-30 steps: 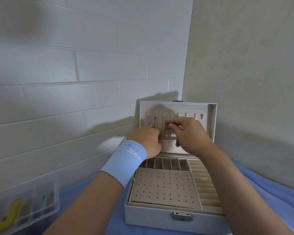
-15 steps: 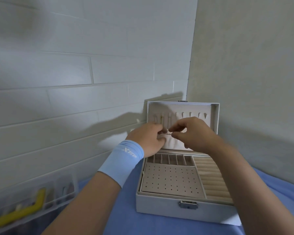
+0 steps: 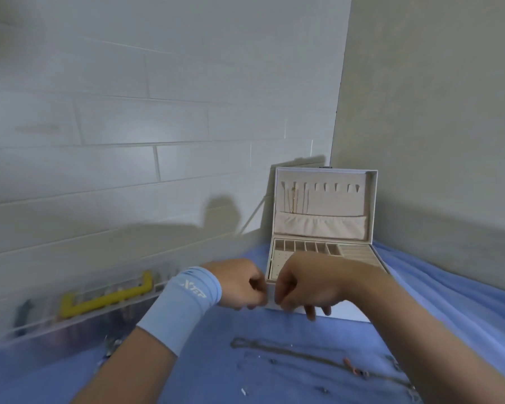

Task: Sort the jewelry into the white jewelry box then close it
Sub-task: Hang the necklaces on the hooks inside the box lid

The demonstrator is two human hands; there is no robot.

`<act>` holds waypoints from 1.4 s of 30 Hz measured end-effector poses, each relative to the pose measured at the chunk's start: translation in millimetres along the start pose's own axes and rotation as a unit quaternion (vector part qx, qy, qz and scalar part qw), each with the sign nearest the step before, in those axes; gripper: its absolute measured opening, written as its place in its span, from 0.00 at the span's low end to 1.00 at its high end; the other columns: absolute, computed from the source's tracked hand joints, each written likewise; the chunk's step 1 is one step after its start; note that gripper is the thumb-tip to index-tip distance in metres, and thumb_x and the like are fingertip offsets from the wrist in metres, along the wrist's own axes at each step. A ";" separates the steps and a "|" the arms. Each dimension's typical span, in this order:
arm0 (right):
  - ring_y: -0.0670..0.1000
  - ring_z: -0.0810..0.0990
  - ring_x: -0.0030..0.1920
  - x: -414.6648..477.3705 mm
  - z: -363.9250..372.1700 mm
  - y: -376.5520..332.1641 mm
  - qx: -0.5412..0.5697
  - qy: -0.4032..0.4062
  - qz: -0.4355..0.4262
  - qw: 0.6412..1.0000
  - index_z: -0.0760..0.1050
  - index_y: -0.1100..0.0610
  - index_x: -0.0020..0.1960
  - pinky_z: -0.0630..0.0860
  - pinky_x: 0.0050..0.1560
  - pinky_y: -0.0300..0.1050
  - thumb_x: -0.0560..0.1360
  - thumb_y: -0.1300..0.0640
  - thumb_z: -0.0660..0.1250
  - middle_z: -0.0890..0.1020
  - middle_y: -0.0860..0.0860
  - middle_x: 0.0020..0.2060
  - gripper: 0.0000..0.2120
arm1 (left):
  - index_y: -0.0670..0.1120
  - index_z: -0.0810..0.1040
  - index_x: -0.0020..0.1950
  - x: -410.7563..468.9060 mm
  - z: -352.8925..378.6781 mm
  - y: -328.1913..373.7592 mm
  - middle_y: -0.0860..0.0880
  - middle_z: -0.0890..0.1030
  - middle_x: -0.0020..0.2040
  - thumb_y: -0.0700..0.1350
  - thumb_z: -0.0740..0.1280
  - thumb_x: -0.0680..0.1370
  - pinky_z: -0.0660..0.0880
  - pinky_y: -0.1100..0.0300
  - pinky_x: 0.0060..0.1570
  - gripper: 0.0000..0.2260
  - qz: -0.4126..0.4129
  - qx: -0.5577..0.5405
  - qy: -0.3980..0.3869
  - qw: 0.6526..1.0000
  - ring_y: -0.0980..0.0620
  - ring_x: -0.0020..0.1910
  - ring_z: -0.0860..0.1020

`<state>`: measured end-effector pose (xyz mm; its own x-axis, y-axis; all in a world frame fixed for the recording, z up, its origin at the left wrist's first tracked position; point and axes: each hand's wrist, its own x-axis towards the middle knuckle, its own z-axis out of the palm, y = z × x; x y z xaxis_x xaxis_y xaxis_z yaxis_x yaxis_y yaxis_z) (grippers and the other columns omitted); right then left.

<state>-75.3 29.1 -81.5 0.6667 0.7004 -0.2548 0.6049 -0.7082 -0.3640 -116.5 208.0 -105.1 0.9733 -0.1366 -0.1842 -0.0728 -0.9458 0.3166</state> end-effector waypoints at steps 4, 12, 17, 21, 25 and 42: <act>0.50 0.85 0.35 0.4 24.2 -5.7 -0.038 -0.039 0.002 0.998 0.84 0.53 0.51 0.76 0.28 0.38 0.74 0.60 0.71 0.87 0.53 0.41 0.07 | 0.54 0.85 0.51 -13.5 16.4 -6.7 0.56 0.85 0.48 0.52 0.73 0.73 0.78 0.61 0.50 0.08 -0.003 0.025 -0.055 0.998 0.57 0.40 0.80; 0.37 0.74 0.21 5.6 43.9 -8.5 -0.114 -0.040 0.005 0.993 0.86 0.53 0.49 0.77 0.40 0.41 0.72 0.56 0.72 0.87 0.51 0.41 0.06 | 0.52 0.84 0.48 -8.9 31.7 -2.5 0.53 0.83 0.46 0.54 0.71 0.74 0.71 0.63 0.41 0.08 0.007 0.032 -0.018 0.999 0.55 0.42 0.75; 0.49 0.82 0.32 -0.6 29.7 -2.0 -0.071 -0.021 0.006 0.997 0.81 0.55 0.44 0.81 0.46 0.50 0.75 0.59 0.64 0.86 0.52 0.39 0.06 | 0.53 0.85 0.47 -5.0 40.4 -2.3 0.59 0.79 0.37 0.53 0.74 0.73 0.71 0.63 0.43 0.06 0.043 -0.021 -0.008 0.999 0.60 0.37 0.75; 0.48 0.83 0.32 -5.3 15.5 5.6 0.024 0.025 -0.026 0.999 0.81 0.59 0.46 0.78 0.38 0.43 0.76 0.59 0.68 0.87 0.50 0.38 0.04 | 0.54 0.79 0.43 -3.7 32.1 -8.3 0.57 0.79 0.38 0.49 0.70 0.78 0.71 0.66 0.40 0.04 0.070 -0.131 0.044 0.988 0.60 0.36 0.77; 0.48 0.82 0.33 -8.0 5.1 14.2 0.129 0.083 -0.046 0.987 0.82 0.56 0.46 0.71 0.27 0.38 0.78 0.59 0.69 0.86 0.50 0.36 0.04 | 0.47 0.80 0.44 -10.7 18.8 -11.4 0.53 0.83 0.42 0.43 0.65 0.80 0.73 0.63 0.40 0.07 0.058 -0.364 0.037 0.929 0.56 0.40 0.79; 0.52 0.56 0.29 -15.6 -13.3 8.8 0.507 0.077 -0.145 0.846 0.64 0.54 0.37 0.69 0.35 0.48 0.72 0.54 0.57 0.62 0.52 0.29 0.07 | 0.46 0.67 0.37 -21.1 -3.4 2.5 0.49 0.65 0.28 0.42 0.60 0.76 0.57 0.62 0.27 0.08 0.109 -0.690 0.077 0.711 0.52 0.21 0.61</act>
<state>-74.6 10.7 -68.8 0.6506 0.7563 0.0690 0.1200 -0.0126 -0.9927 -136.4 209.6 -97.3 0.9915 -0.1024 0.0800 -0.0462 0.2975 0.9536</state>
